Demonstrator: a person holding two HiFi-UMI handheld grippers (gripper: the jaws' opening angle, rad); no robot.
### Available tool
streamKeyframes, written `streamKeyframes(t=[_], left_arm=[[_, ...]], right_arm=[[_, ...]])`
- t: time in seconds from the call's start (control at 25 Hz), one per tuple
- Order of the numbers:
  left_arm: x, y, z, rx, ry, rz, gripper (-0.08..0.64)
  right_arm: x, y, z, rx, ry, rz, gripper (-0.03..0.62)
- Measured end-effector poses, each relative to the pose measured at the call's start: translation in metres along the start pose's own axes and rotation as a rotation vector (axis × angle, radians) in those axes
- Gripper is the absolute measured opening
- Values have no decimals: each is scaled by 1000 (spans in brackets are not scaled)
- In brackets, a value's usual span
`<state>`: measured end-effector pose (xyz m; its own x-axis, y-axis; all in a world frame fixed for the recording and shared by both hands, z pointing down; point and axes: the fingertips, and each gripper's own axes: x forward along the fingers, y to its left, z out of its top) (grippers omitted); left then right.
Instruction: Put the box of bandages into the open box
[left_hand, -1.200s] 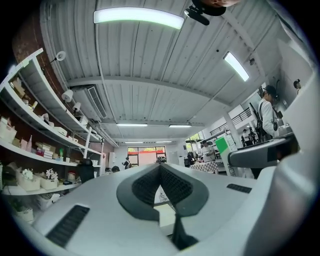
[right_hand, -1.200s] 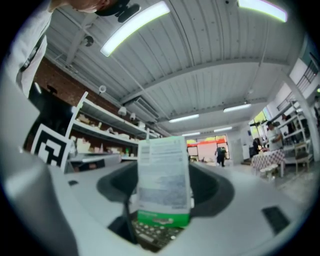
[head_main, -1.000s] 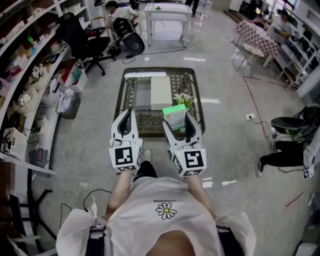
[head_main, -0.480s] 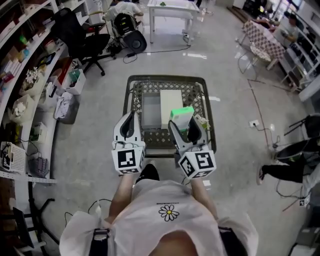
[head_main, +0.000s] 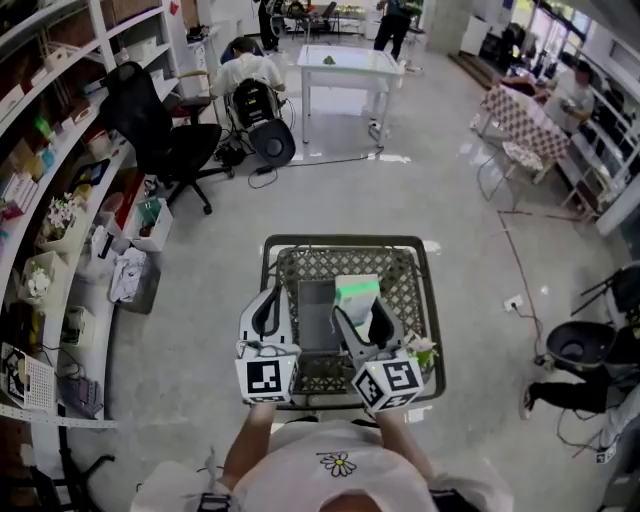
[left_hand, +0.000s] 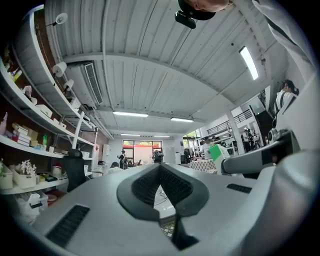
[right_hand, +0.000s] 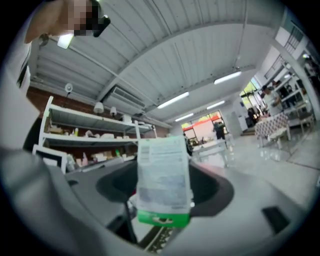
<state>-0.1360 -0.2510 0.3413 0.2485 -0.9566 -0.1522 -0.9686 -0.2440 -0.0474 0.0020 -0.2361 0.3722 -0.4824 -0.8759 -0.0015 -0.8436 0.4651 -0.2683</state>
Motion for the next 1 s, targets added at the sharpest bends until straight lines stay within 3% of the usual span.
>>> streamKeyframes(t=[0.16, 0.6, 1.0], left_arm=[[19, 3, -11, -7, 19, 23, 25], [35, 4, -25, -8, 52, 105, 25], [31, 10, -27, 10, 79, 127, 25]], right_arm=[[13, -22, -5, 6, 30, -35, 316], [38, -48, -5, -33, 53, -8, 316], [56, -45, -4, 48, 44, 40, 316]])
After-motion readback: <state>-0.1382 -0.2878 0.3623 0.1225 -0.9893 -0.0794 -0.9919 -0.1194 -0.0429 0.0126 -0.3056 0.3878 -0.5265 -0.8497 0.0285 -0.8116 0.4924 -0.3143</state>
